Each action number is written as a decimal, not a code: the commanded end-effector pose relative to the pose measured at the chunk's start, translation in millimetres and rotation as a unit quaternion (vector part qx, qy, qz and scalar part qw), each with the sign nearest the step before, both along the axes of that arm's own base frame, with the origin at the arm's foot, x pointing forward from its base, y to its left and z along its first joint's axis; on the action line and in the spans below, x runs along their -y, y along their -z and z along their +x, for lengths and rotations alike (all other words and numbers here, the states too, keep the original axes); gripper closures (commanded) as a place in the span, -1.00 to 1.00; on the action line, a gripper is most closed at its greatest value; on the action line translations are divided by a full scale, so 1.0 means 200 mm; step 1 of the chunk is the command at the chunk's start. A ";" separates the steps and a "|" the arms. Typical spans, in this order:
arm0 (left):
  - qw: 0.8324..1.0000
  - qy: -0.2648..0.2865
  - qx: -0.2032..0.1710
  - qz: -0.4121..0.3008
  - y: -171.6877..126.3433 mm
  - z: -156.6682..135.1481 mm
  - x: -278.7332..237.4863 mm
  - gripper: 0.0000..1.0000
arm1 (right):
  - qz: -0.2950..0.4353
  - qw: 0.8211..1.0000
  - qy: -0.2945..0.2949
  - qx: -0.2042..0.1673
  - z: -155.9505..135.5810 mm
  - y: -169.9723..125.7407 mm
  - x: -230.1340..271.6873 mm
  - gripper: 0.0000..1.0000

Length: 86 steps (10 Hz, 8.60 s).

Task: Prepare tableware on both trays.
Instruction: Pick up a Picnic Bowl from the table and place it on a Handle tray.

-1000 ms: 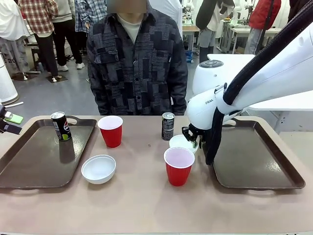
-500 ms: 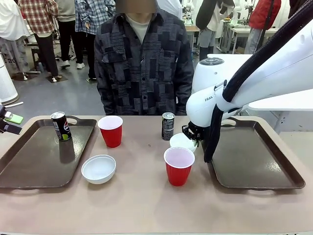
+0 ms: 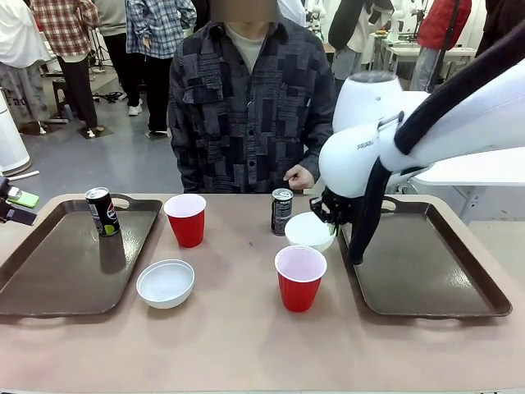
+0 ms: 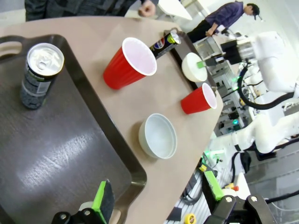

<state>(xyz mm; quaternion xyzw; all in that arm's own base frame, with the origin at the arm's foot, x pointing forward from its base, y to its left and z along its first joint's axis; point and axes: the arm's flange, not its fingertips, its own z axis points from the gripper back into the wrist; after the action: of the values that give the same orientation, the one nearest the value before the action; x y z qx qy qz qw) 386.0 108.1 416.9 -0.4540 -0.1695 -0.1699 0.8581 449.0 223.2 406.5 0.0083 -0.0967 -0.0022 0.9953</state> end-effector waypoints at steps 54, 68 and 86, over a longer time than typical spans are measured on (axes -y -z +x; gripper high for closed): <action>1.000 -0.002 0.005 -0.009 -0.01 0.00 0.00 -1.00 | 0.011 0.996 0.077 -0.034 -0.38 -0.21 0.94 -1.00; 1.000 -0.002 0.005 -0.009 -0.01 0.00 0.00 -1.00 | 0.021 0.997 0.064 -0.028 -0.43 -0.27 0.91 -1.00; 0.916 -0.136 0.067 0.372 -0.29 -0.17 0.97 -1.00 | 0.465 0.853 0.196 -0.130 -0.37 -0.68 2.09 -1.00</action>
<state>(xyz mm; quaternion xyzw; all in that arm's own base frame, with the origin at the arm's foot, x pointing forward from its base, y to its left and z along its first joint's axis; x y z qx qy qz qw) 357.4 -72.1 501.4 -0.0825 -0.1995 -0.1469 0.9653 363.7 -177.7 540.3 0.4171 0.0309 -0.2502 0.8732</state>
